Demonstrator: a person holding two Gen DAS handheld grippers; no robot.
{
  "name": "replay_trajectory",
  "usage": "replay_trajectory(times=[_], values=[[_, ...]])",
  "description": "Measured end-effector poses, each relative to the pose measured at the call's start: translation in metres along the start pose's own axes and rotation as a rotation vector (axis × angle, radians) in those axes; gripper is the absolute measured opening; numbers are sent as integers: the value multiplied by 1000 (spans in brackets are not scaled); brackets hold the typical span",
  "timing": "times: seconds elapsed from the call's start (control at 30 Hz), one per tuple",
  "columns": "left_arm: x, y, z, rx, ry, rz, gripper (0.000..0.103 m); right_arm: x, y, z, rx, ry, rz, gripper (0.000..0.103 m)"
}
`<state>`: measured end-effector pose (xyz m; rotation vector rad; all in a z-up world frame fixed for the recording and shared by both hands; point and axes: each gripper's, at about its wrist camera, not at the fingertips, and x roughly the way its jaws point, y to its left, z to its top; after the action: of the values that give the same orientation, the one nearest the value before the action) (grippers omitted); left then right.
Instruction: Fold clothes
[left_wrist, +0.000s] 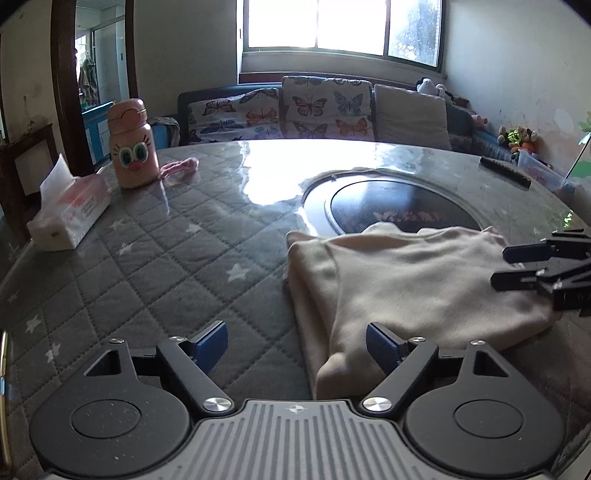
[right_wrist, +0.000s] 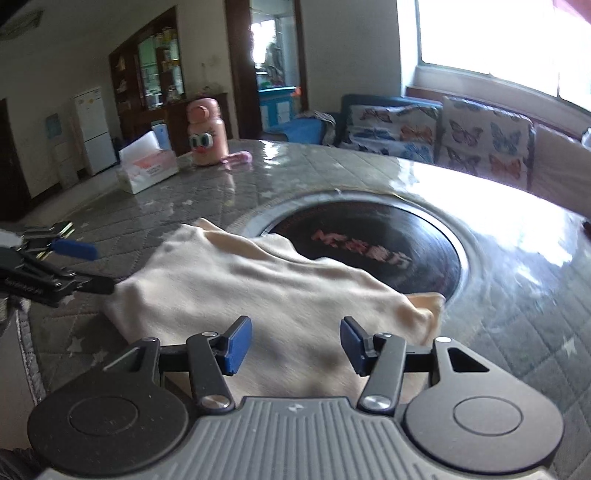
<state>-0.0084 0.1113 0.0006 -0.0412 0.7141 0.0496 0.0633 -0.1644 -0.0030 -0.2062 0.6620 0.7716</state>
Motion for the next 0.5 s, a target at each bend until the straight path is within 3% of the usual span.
replay_trajectory(times=[0.2,0.5], values=[[15,-12,4,10,7,-19,86,5,10,1,-39,-3,6,58],[17,-1,-8,8,38,17,89,3,3,-8,-26,20,-9,58]])
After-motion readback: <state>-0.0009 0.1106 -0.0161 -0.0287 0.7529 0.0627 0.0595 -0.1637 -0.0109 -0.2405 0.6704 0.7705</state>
